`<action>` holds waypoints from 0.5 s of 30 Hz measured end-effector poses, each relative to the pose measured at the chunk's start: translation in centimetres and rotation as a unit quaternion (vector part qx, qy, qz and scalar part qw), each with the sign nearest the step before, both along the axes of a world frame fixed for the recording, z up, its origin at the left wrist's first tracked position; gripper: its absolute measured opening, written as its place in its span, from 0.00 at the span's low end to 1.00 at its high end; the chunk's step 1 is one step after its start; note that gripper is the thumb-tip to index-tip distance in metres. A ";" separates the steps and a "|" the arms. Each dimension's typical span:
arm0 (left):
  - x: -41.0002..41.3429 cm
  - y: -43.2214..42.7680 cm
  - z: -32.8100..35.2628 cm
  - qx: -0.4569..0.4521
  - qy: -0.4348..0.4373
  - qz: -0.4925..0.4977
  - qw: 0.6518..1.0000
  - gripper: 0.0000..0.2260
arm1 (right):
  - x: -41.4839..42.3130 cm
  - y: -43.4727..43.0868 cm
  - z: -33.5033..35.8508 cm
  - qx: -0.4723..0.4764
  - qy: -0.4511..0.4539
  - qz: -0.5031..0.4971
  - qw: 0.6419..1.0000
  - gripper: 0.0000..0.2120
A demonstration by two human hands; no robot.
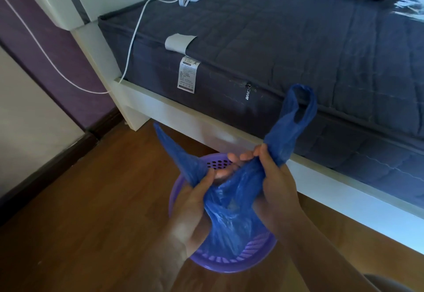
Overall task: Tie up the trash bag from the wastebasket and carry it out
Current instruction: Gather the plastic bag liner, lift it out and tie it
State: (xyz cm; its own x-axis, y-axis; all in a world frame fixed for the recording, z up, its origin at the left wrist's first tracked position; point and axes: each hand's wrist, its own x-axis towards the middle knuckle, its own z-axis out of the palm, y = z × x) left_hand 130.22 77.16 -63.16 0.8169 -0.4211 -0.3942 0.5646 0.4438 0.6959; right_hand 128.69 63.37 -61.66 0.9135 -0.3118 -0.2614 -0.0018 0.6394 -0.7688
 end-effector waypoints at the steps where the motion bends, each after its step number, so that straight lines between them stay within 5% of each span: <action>1: -0.3 -0.1 0.0 0.005 -0.003 0.005 1.000 0.12 | 0.1 0.0 0.2 0.032 -0.011 -0.011 0.999 0.17; 7: -1.6 -0.6 -0.4 0.054 -0.049 0.021 0.997 0.11 | 0.3 -0.5 0.8 0.141 -0.002 -0.079 0.987 0.14; 12: -0.8 -1.1 -1.0 -0.080 -0.022 0.050 0.995 0.19 | 0.1 -0.4 0.8 0.176 0.062 -0.041 0.982 0.21; 15: -0.4 -1.4 -0.1 -0.047 -0.113 0.081 0.989 0.11 | 0.0 0.0 -0.1 0.137 0.087 -0.002 0.987 0.19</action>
State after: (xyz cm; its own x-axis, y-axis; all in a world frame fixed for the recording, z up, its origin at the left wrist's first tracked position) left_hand 129.87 75.81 -63.24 0.9392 -0.3039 -0.1597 0.3161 0.5842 0.7475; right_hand 128.74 63.37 -61.72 0.8460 -0.2116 -0.4894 -0.1156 0.8233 -0.5557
